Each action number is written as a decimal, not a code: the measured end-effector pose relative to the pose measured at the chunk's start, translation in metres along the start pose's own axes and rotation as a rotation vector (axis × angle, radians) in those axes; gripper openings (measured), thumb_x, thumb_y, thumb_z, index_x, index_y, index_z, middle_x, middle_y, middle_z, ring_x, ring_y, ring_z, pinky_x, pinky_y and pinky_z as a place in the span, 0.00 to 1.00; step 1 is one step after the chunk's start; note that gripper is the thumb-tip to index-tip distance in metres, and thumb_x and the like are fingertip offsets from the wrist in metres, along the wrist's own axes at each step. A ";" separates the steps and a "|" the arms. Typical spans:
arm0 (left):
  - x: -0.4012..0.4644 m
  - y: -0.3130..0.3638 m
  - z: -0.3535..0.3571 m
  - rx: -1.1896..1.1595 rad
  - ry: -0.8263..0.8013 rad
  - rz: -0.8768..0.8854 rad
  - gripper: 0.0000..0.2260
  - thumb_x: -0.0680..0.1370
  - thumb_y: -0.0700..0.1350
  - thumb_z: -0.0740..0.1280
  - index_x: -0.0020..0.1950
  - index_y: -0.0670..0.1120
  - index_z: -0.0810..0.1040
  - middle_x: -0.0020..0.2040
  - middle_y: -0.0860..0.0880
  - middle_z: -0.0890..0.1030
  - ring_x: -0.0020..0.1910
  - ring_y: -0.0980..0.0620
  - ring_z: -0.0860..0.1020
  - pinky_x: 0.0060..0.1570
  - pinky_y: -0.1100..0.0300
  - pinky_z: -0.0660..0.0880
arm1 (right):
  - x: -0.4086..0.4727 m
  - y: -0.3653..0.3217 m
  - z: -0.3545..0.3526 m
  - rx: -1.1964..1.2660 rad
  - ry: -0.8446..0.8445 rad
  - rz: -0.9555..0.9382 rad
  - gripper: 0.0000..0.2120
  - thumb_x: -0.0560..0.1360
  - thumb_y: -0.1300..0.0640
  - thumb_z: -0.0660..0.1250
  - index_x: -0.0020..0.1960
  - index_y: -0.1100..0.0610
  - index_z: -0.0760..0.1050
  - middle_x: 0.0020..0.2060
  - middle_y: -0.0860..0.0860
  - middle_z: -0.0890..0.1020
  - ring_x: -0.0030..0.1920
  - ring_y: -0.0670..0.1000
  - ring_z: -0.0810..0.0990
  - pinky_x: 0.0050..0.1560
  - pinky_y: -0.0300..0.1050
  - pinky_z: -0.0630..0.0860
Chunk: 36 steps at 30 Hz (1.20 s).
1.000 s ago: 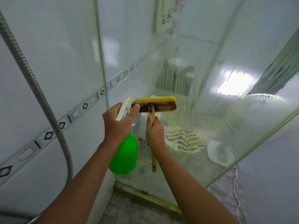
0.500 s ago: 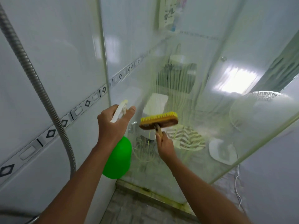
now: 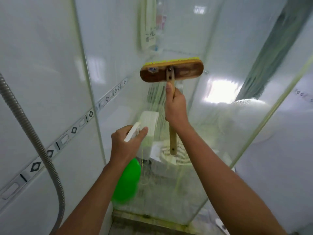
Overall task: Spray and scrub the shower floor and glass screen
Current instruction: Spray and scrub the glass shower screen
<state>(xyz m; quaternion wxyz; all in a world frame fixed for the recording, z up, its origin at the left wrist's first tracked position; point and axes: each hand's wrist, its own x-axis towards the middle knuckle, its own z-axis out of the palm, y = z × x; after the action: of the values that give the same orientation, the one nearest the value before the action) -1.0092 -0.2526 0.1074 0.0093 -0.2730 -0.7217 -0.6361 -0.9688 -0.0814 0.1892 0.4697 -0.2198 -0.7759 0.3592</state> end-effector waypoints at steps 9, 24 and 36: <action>0.030 0.053 0.017 -0.035 0.065 0.193 0.20 0.76 0.55 0.77 0.33 0.41 0.80 0.29 0.42 0.80 0.28 0.43 0.77 0.30 0.50 0.73 | 0.045 -0.065 -0.086 0.038 0.028 -0.042 0.24 0.81 0.38 0.52 0.38 0.56 0.66 0.26 0.48 0.66 0.26 0.49 0.68 0.28 0.48 0.70; 0.057 0.105 0.012 -0.094 0.165 0.278 0.28 0.73 0.64 0.71 0.28 0.40 0.77 0.26 0.37 0.77 0.28 0.34 0.77 0.28 0.41 0.76 | 0.099 -0.122 -0.082 0.006 0.011 -0.055 0.23 0.81 0.38 0.50 0.38 0.54 0.66 0.30 0.51 0.70 0.28 0.52 0.71 0.22 0.43 0.73; 0.045 0.078 0.011 -0.019 0.214 0.294 0.19 0.78 0.56 0.74 0.37 0.42 0.81 0.31 0.46 0.81 0.30 0.50 0.79 0.28 0.62 0.72 | -0.077 0.069 0.005 -0.145 -0.128 0.148 0.29 0.78 0.35 0.47 0.52 0.57 0.75 0.37 0.55 0.80 0.38 0.55 0.79 0.38 0.53 0.76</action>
<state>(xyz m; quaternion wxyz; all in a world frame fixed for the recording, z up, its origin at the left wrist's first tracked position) -1.0123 -0.2215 0.1930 0.1764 -0.3061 -0.6630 -0.6600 -0.9370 -0.0911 0.0913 0.3743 -0.2863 -0.8100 0.3492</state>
